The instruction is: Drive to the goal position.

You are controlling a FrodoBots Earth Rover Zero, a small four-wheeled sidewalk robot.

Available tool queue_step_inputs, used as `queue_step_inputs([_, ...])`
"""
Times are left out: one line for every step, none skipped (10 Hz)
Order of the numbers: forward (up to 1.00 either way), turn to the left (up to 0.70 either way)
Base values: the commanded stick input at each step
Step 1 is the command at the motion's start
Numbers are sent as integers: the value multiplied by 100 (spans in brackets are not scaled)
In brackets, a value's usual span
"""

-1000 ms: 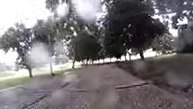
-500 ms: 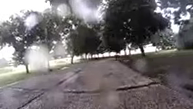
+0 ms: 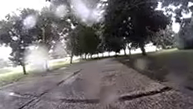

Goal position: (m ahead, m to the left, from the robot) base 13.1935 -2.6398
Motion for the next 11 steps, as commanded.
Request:
queue_step_inputs([70,0])
queue_step_inputs([70,0])
queue_step_inputs([70,0])
queue_step_inputs([70,0])
queue_step_inputs([70,0])
queue_step_inputs([70,0])
queue_step_inputs([70,0])
queue_step_inputs([70,0])
queue_step_inputs([70,0])
queue_step_inputs([70,0])
queue_step_inputs([70,0])
